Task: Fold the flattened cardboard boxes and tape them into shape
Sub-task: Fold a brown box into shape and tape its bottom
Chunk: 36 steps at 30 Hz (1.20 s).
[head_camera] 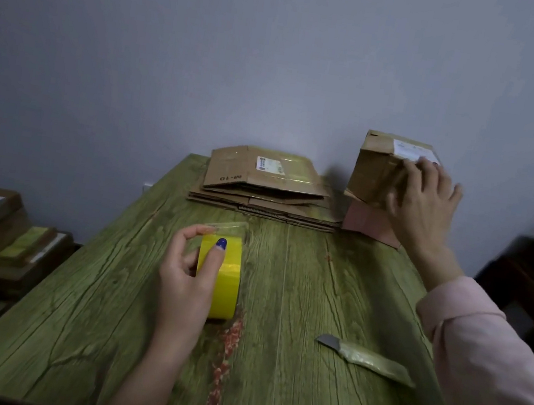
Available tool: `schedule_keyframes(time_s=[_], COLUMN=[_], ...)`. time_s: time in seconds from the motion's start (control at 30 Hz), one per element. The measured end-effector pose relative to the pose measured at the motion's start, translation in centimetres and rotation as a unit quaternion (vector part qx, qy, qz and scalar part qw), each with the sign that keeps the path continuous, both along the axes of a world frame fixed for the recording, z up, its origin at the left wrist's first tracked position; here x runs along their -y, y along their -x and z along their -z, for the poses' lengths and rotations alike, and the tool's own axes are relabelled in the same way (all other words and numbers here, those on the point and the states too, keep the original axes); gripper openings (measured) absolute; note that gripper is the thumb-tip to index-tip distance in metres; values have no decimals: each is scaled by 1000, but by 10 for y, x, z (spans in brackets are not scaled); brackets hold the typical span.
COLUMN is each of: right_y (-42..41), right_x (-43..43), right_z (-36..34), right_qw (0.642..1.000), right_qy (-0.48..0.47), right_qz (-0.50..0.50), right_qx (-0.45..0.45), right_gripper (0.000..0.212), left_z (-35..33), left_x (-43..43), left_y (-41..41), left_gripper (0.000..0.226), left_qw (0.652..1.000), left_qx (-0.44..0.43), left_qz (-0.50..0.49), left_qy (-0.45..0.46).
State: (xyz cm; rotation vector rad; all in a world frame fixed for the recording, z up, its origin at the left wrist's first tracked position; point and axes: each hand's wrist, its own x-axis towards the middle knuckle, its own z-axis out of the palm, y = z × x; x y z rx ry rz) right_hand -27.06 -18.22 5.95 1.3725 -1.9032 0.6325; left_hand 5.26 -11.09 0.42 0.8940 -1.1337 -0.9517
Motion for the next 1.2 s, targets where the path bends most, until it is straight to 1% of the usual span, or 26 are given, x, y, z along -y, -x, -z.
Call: schedule_keyframes(time_s=[0.07, 0.1, 0.17, 0.23, 0.27, 0.3, 0.33, 0.37, 0.4, 0.43, 0.47, 0.5, 0.53, 0.57, 0.7, 0.8, 0.87, 0.93, 1.0, 1.07, 1.13, 1.2], right_y=[-1, -2, -4, -12, -21, -31, -46, -63, -84, -106, -128, -148, -164, -176, -195, -199, -206, -209, -210, -211, -213, -214], right_x=[5, 7, 11, 11, 9, 6, 1, -7, -18, -29, -40, -49, -54, -57, -62, -65, -67, -68, -70, -72, -75, -77], right_z=[-3, -6, -11, -15, -16, -16, -17, -19, -20, -20, -18, -14, -8, -2, 2, -2, -2, -3, -6, -9, -11, -14], right_qw=[995, 992, 987, 987, 989, 991, 987, 971, 942, 903, 863, 830, 806, 789, 736, 726, 728, 724, 709, 702, 699, 701], right_qy=[-88, -116, -138, -121, -87, -47, -12, -1, -29, -87, -161, -224, -266, -281, -221, -183, -162, -145, -145, -158, -175, -187], right_qz=[11, 12, 14, 4, -17, -57, -121, -200, -283, -357, -407, -433, -450, -462, -490, -500, -503, -495, -494, -492, -496, -497], right_qx=[36, 53, 77, 109, 115, 111, 108, 130, 176, 222, 254, 270, 278, 293, 412, 434, 437, 458, 483, 491, 484, 476], right_gripper=[57, 61, 64, 63, 63, 61, 58, 53, 49, 49, 51, 54, 56, 56, 38, 28, 16, 6, 3, 7, 6, 3], left_z=[1, 1, 0, -2, -3, -4, -4, -4, -4, -5, -5, -6, -5, -4, -1, 0, 0, 0, 3, 5, 1, -8], left_x=[0, 1, 0, -3, -4, -4, -5, -6, -7, -7, -8, -8, -8, -7, -7, -11, -15, -16, -16, -15, -16, -19], left_y=[-1, -1, -1, 0, 0, 0, -1, -1, -2, -2, -2, -3, -3, -4, -7, -9, -9, -11, -15, -20, -27, -33], left_gripper=[21, 22, 20, 18, 18, 18, 19, 19, 20, 20, 20, 20, 20, 20, 20, 19, 19, 18, 19, 19, 28, 50], left_qw=[1000, 1000, 1000, 1000, 1000, 1000, 1000, 1000, 1000, 1000, 1000, 1000, 1000, 1000, 1000, 999, 998, 997, 993, 983, 964, 946], left_qx=[8, 6, 9, 12, 10, 9, 7, 4, 4, 4, 6, 7, 9, 10, 8, 37, 59, 77, 111, 175, 259, 315], left_qz=[-3, -2, 2, 7, 11, 14, 17, 21, 23, 24, 24, 25, 26, 23, 14, 19, 20, 18, 5, -17, -45, -75], left_qy=[0, -2, 0, 7, 9, 11, 12, 11, 9, 6, 2, 0, -3, -4, -3, 12, 21, 25, 39, 50, 44, 21])
